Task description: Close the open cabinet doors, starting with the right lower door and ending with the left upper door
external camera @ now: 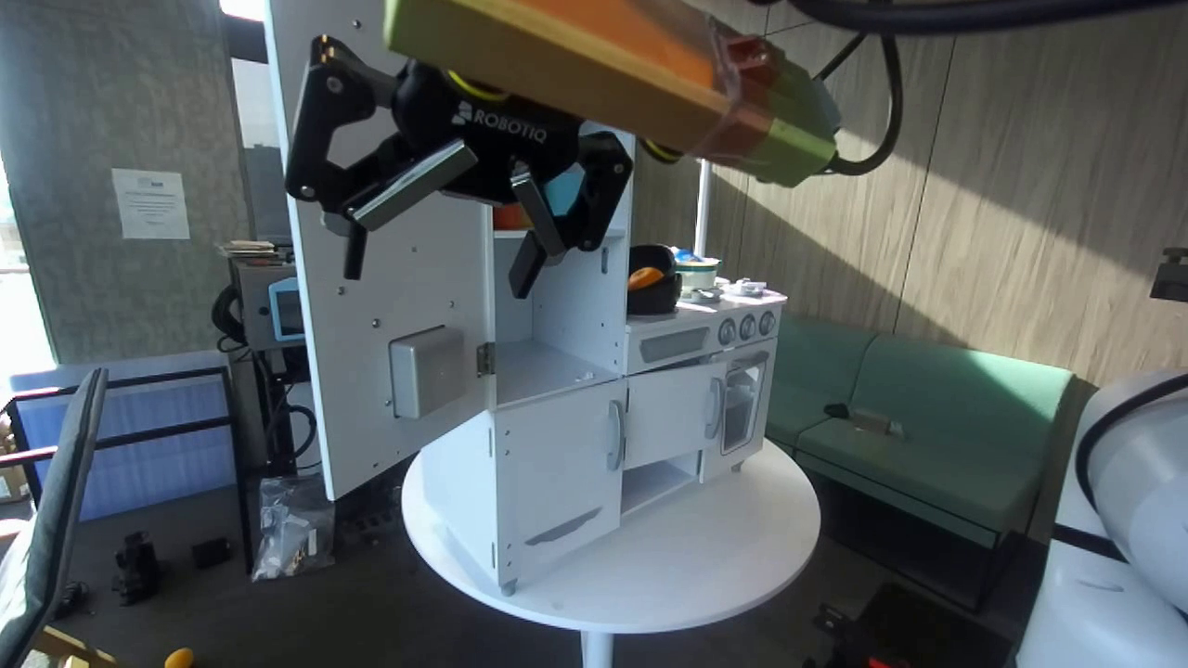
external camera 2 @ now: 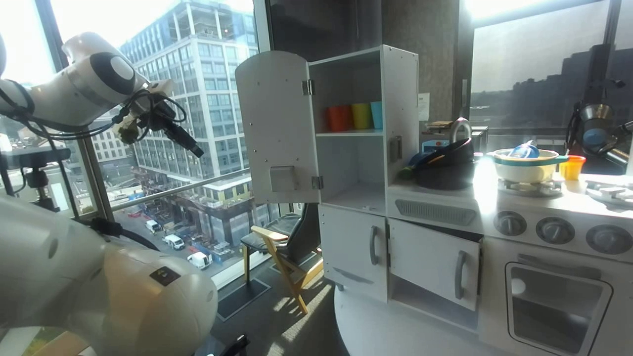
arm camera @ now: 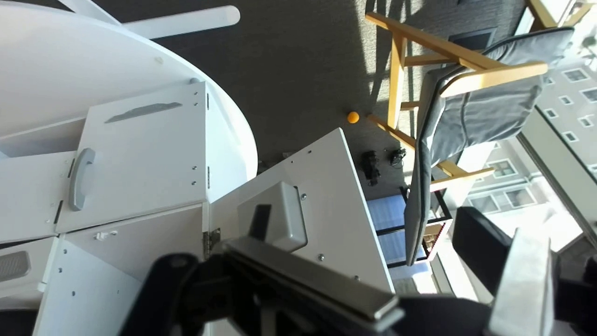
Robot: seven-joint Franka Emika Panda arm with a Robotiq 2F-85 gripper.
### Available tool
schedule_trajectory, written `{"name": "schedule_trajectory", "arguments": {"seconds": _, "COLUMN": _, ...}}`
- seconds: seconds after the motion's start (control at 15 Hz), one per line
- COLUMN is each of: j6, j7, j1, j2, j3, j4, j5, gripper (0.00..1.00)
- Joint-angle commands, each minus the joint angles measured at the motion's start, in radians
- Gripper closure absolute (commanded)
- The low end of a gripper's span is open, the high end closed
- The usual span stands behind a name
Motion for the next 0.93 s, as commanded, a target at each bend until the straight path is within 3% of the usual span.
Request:
{"name": "schedule_trajectory", "arguments": {"seconds": 0.0, "j6": 0.030, "j7": -0.024, "j1": -0.065, "j2": 0.095, "j3": 0.061, "j4": 0.137, "j5": -0.097, "gripper": 0.00}}
{"name": "schedule_trajectory", "arguments": {"seconds": 0.47, "j6": 0.097, "j7": 0.039, "j1": -0.304, "j2": 0.271, "j3": 0.259, "j4": 0.376, "j5": -0.360, "gripper": 0.00}}
{"name": "schedule_trajectory", "arguments": {"seconds": 0.87, "j6": 0.089, "j7": 0.134, "j1": -0.502, "j2": 0.287, "j3": 0.419, "j4": 0.477, "j5": -0.564, "gripper": 0.00}}
